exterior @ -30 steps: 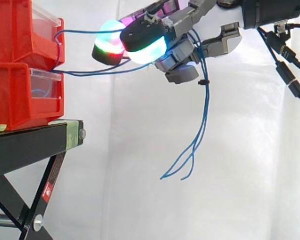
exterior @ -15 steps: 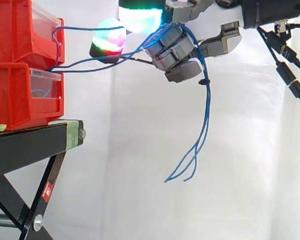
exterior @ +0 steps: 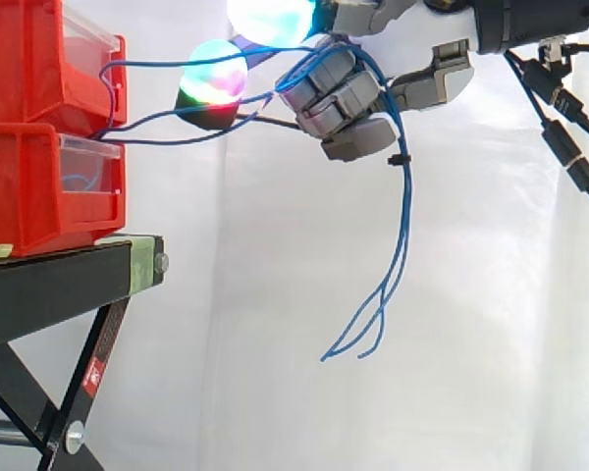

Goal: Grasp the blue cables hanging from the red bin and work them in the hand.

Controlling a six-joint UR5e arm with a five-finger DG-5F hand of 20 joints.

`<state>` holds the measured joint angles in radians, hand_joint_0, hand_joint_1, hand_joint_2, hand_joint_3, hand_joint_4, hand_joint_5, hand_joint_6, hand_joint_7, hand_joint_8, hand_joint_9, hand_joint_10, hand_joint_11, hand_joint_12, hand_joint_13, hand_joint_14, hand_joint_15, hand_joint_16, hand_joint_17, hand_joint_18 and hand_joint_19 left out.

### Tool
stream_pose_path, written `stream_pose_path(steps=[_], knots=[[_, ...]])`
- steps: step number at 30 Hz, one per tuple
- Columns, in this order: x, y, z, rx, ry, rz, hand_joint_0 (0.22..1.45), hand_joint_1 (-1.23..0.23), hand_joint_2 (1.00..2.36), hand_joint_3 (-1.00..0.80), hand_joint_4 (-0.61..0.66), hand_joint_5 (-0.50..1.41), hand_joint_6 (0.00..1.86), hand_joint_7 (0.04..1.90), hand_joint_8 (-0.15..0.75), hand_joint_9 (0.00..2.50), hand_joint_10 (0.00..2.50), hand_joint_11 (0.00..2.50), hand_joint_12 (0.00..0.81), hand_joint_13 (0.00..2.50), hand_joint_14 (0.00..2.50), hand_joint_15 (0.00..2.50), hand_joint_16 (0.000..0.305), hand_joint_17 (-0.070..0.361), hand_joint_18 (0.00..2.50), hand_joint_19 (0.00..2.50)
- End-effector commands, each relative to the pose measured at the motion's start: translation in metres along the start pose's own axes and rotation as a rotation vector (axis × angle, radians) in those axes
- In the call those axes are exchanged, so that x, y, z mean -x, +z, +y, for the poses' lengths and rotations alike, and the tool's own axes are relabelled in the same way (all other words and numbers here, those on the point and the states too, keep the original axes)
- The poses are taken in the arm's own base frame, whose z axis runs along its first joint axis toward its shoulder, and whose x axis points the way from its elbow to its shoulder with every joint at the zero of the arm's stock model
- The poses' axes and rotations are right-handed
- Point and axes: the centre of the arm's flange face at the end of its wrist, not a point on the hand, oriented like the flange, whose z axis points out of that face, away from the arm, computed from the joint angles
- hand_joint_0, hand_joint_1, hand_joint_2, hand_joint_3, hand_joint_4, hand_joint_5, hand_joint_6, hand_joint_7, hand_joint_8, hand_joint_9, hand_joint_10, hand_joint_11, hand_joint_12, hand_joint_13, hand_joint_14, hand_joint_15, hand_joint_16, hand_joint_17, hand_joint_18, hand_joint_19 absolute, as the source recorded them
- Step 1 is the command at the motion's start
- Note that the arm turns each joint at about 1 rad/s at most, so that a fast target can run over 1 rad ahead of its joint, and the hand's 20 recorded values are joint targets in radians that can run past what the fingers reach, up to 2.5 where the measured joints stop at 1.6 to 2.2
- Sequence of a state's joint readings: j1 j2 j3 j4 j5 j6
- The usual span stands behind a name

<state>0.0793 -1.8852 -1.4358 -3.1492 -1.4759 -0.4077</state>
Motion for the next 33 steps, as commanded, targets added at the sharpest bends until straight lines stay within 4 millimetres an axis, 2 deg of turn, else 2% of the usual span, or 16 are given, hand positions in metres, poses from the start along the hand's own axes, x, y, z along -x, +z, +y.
stream_pose_path(steps=[1,14,23,28,29,31,33], knots=[[-0.0016,0.0003,0.0008,0.0,-0.001,0.0,0.88,-0.59,1.0,-0.98,0.21,0.12,0.28,1.38,0.424,0.31,2.5,2.5,0.436,0.45,2.5,2.06,0.047,0.105,1.07,1.61],[-0.0016,0.0003,0.0008,0.0,-0.001,0.0,0.9,-0.6,1.0,-0.94,0.22,0.14,0.47,1.33,0.429,0.36,2.5,2.5,0.438,0.5,2.5,2.05,0.046,0.103,1.11,1.65],[-0.0016,0.0003,0.0008,0.0,-0.001,0.0,0.94,-0.6,1.01,-0.79,0.19,0.15,0.61,1.31,0.433,0.41,2.5,2.5,0.434,0.55,2.5,2.06,0.044,0.1,1.16,1.62],[-0.0023,0.0004,0.0011,0.0,-0.001,0.0,0.94,-0.61,1.02,-0.62,0.16,0.15,0.69,1.32,0.43,0.43,2.5,2.5,0.44,0.58,2.5,2.08,0.046,0.103,1.18,1.62],[-0.0023,0.0004,0.0011,0.0,-0.001,0.0,0.93,-0.61,1.02,-0.55,0.17,0.13,0.79,1.29,0.426,0.44,2.5,2.5,0.437,0.59,2.5,2.08,0.046,0.102,1.19,1.6],[-0.0023,0.0004,0.0011,0.0,-0.001,0.0,0.92,-0.61,1.02,-0.49,0.16,0.12,0.85,1.29,0.423,0.45,2.5,2.5,0.441,0.59,2.5,2.09,0.047,0.105,1.19,1.59],[-0.0032,0.0005,0.0015,0.001,-0.002,0.002,0.89,-0.61,1.03,-0.3,0.16,0.09,1.04,1.29,0.404,0.46,2.5,2.5,0.436,0.61,2.5,2.11,0.046,0.105,1.2,1.56]])
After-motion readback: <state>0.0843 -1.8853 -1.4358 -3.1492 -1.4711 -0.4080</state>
